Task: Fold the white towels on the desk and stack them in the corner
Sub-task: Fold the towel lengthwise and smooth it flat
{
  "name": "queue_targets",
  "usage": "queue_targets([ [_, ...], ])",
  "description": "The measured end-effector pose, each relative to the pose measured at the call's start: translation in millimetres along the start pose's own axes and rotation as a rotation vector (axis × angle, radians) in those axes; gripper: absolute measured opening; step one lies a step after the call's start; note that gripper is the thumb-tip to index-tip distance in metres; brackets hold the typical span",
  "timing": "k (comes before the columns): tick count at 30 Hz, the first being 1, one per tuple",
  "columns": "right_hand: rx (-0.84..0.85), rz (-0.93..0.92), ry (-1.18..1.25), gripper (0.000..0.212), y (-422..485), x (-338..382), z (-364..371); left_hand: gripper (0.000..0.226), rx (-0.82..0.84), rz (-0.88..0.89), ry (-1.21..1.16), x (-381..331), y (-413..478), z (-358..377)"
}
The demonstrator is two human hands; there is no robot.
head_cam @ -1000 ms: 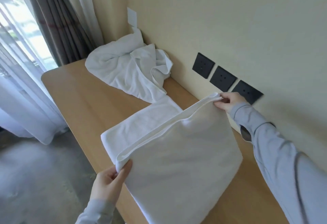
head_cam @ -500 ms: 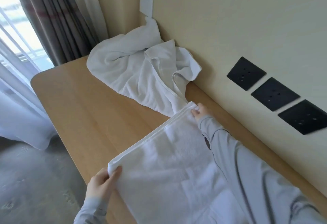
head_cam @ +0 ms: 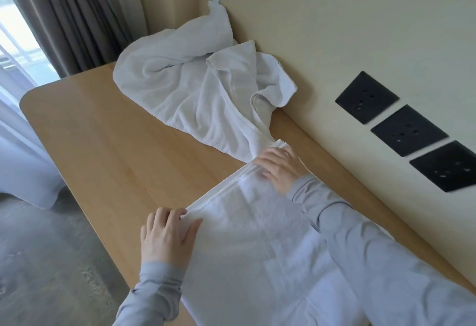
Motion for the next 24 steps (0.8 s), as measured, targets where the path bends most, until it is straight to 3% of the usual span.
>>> queue_targets([
  [2, 0.146, 0.011, -0.033, 0.025, 6.0, -4.4, 3.2, 0.050, 0.015, 0.012, 0.006, 1.5, 4.2, 3.3],
  [4, 0.174, -0.013, -0.072, 0.019, 10.5, -7.5, 6.2, 0.049, 0.039, 0.031, -0.002, 6.4, 6.2, 6.3],
  [9, 0.146, -0.092, -0.141, 0.011, 17.3, -4.9, -1.8, 0.069, 0.049, 0.113, -0.033, 17.1, 10.9, 5.7],
  [14, 0.015, -0.189, -0.114, 0.029, 14.3, 5.2, -9.7, 0.075, 0.033, 0.155, -0.066, 15.6, 8.4, 6.0],
  [17, 0.126, -0.214, -0.086, 0.018, 17.2, 11.7, -4.6, 0.073, 0.025, 0.171, -0.091, 19.0, 9.2, 6.9],
  [20, 0.266, -0.180, -0.078, 0.007, 22.6, 8.5, -0.4, 0.060, 0.046, 0.195, -0.145, 20.7, 9.1, 6.3],
  [24, 0.201, -0.096, -0.060, 0.007, 35.5, 6.9, 0.4, 0.025, 0.074, 0.043, -0.245, 28.6, 11.9, 9.3],
])
Point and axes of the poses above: each hand's wrist, its own y-axis towards the middle knuckle, its own z-axis out of the palm, x = y × z, the point moved 1 cm from there along y, towards the middle knuckle, and after that the axes turned 5 degrees about -y, right-handed, at the moved point
